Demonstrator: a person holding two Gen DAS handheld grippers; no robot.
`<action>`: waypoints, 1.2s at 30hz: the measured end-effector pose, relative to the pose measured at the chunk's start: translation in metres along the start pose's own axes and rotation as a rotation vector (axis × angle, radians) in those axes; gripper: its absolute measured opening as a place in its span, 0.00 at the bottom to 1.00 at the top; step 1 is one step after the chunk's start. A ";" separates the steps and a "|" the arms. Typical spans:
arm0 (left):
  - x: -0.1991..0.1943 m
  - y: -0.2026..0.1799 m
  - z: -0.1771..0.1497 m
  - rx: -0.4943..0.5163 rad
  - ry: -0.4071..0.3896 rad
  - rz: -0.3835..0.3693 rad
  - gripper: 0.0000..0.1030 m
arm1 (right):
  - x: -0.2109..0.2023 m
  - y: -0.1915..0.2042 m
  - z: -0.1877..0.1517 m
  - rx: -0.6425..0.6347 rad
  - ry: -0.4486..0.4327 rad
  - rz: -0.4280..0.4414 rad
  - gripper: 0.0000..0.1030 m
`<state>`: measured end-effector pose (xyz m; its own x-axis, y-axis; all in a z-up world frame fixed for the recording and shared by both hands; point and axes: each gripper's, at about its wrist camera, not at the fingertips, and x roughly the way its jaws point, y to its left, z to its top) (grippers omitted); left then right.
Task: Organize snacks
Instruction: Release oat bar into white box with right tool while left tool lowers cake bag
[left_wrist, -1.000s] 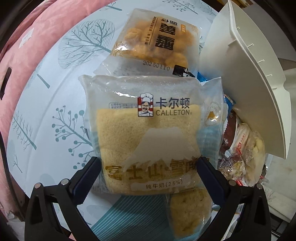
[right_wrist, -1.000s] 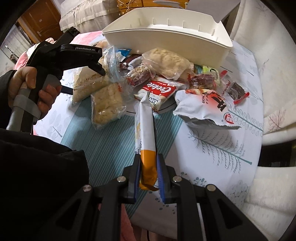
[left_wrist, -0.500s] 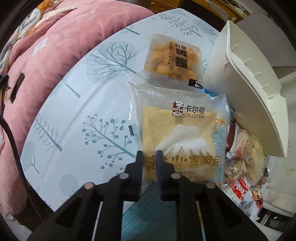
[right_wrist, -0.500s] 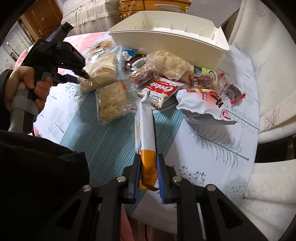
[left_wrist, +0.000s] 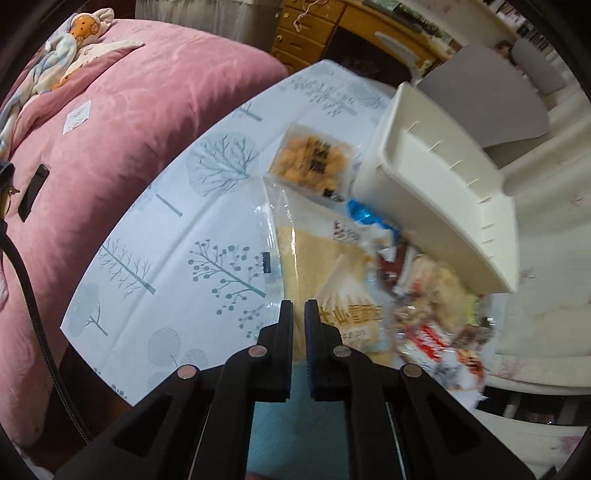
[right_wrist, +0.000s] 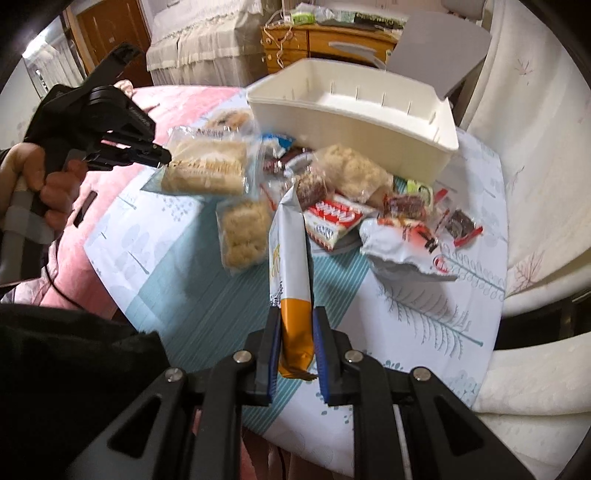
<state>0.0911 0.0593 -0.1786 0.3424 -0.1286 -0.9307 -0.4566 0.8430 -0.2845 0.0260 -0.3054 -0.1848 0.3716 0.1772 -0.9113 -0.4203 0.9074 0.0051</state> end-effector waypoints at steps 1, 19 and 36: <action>-0.010 -0.001 0.000 0.013 -0.012 -0.001 0.03 | -0.002 -0.001 0.002 -0.001 -0.013 0.002 0.16; -0.072 -0.047 0.038 0.201 -0.018 -0.046 0.00 | -0.032 -0.031 0.073 0.022 -0.195 0.036 0.16; -0.015 -0.030 0.075 0.346 0.147 0.043 0.25 | 0.010 -0.080 0.196 0.159 -0.236 0.004 0.16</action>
<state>0.1613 0.0750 -0.1388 0.1965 -0.1419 -0.9702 -0.1552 0.9725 -0.1736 0.2259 -0.3012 -0.1135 0.5604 0.2476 -0.7903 -0.2938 0.9516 0.0899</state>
